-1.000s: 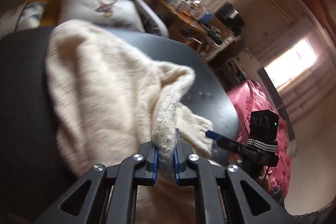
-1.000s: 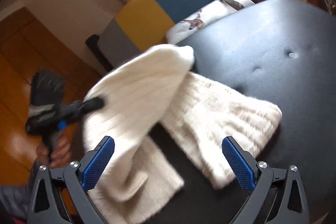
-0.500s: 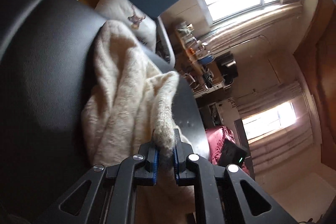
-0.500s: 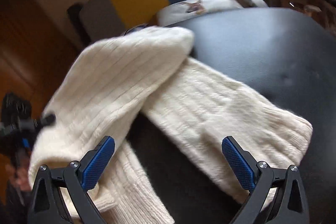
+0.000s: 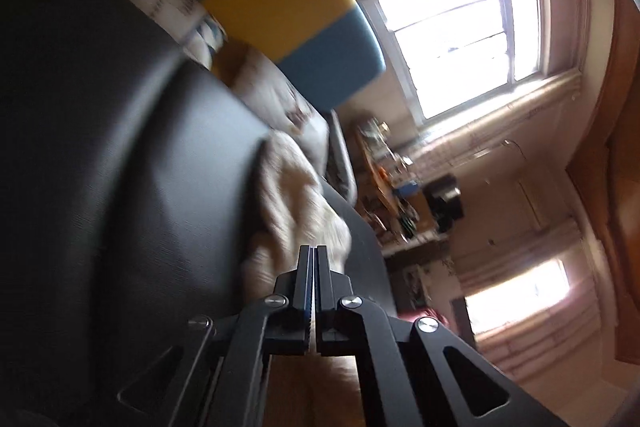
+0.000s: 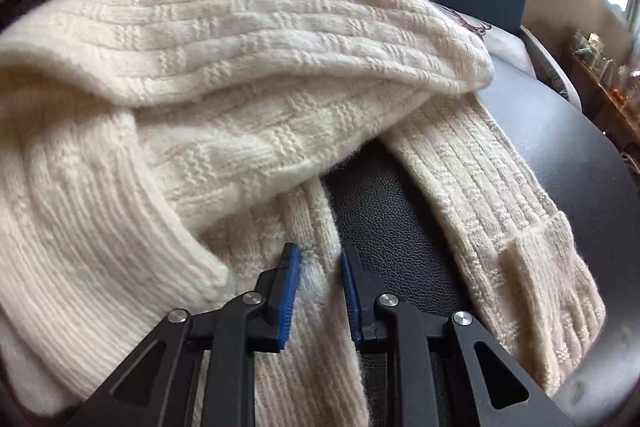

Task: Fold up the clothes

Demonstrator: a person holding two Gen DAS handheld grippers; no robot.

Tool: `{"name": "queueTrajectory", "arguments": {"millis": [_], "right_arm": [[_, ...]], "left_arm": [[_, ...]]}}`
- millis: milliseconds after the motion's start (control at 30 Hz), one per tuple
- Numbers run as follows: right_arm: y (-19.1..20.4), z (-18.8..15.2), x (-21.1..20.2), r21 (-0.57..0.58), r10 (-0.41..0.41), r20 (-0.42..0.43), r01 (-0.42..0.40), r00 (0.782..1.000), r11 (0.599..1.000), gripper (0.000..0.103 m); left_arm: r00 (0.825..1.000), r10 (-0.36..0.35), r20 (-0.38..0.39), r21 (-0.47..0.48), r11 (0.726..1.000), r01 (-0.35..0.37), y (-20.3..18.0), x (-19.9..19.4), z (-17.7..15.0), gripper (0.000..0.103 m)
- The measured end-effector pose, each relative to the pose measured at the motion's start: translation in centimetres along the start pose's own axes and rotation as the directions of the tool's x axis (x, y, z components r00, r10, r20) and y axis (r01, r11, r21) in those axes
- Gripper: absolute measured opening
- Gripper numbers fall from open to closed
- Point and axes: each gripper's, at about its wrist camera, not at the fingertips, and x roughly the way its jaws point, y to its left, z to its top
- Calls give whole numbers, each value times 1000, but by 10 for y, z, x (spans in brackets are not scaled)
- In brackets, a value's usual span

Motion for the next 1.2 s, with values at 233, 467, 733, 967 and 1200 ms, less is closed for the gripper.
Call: {"name": "queueTrajectory", "arguments": {"millis": [233, 467, 733, 967, 1200], "right_arm": [[-10, -7, 1, -3, -8, 15, 8, 1000, 1000, 23], [-27, -12, -2, 24, 17, 24, -18, 1000, 1000, 24], [-43, -33, -18, 39, 38, 55, -40, 998, 998, 25], [-32, -62, -47, 51, 54, 85, -59, 995, 997, 25], [-41, -80, -55, 58, 78, 112, -85, 991, 995, 25]], "left_arm": [[978, 192, -86, 157, 972, -177, -1, -28, -15, 19], [912, 347, -218, 622, 770, -143, -111, 32, -101, 27], [793, 572, -210, 851, 507, -140, -146, 103, -146, 27], [718, 677, -164, 852, 463, -243, -115, 131, -129, 26], [835, 487, -258, 610, 752, -250, -84, 99, -85, 9]]}}
